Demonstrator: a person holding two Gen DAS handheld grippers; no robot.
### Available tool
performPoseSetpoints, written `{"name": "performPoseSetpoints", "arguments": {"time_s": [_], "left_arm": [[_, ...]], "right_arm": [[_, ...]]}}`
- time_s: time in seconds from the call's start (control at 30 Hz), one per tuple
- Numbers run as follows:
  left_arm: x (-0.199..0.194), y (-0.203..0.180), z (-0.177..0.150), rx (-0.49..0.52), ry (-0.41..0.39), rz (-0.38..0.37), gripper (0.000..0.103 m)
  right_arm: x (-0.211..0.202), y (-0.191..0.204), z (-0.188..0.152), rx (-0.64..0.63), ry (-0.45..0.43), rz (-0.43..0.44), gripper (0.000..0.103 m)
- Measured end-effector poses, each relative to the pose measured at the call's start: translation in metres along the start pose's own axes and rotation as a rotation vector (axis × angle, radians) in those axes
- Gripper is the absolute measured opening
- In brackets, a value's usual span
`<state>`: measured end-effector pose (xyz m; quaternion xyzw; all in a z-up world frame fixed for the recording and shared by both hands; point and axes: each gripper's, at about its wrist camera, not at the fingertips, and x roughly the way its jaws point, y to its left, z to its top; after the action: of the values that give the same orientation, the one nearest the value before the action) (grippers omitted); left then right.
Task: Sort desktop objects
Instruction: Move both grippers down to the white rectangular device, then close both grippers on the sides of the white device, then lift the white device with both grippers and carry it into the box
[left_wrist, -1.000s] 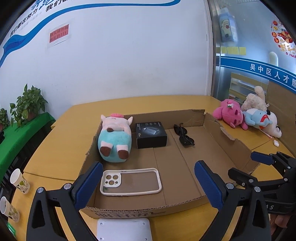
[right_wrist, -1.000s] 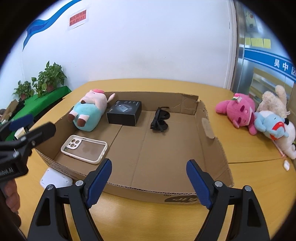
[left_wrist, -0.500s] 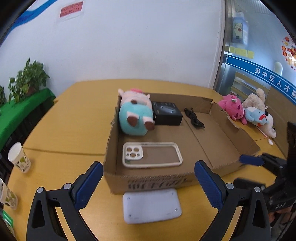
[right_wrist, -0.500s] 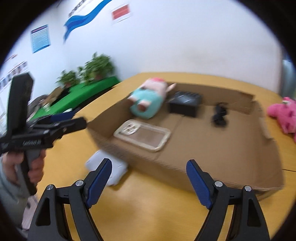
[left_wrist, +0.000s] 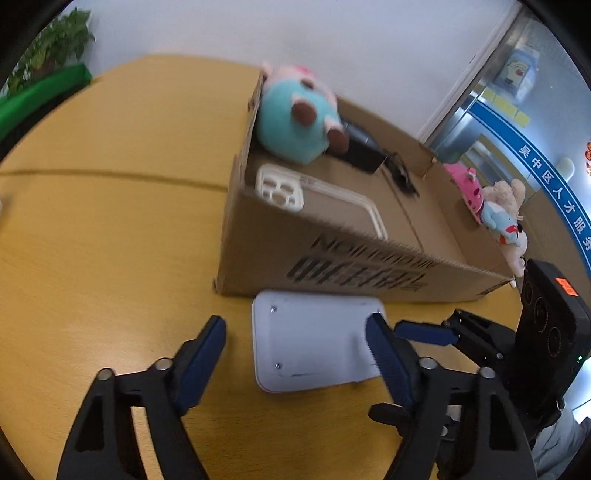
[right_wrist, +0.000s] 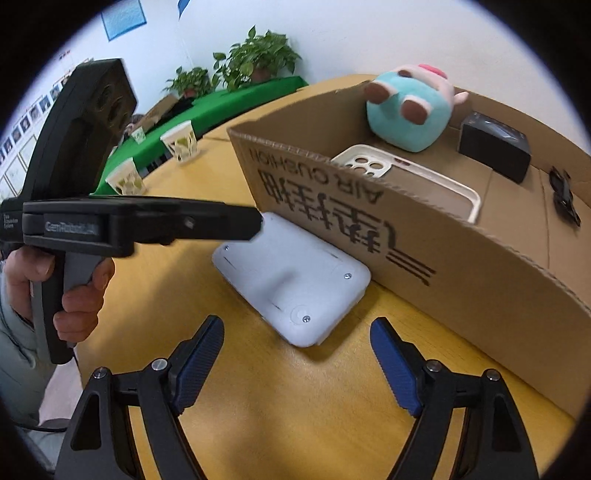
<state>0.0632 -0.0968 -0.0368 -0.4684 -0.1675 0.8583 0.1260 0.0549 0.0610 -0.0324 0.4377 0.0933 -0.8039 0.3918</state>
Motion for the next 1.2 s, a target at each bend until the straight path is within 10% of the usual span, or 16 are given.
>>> {"name": "performPoseSetpoints", "arguments": {"time_s": [0.7,1.2], "left_arm": [[0.032,-0.089,-0.033,0.118,0.097,-0.022,0.053],[-0.045,-0.163,0.014,0.283,-0.128,-0.017,0.047]], "right_arm": [[-0.040,-0.020,-0.052,-0.034,-0.005,-0.145,0.061],[-0.131,-0.020,-0.018,-0.060,-0.231,-0.270,0.061]]}}
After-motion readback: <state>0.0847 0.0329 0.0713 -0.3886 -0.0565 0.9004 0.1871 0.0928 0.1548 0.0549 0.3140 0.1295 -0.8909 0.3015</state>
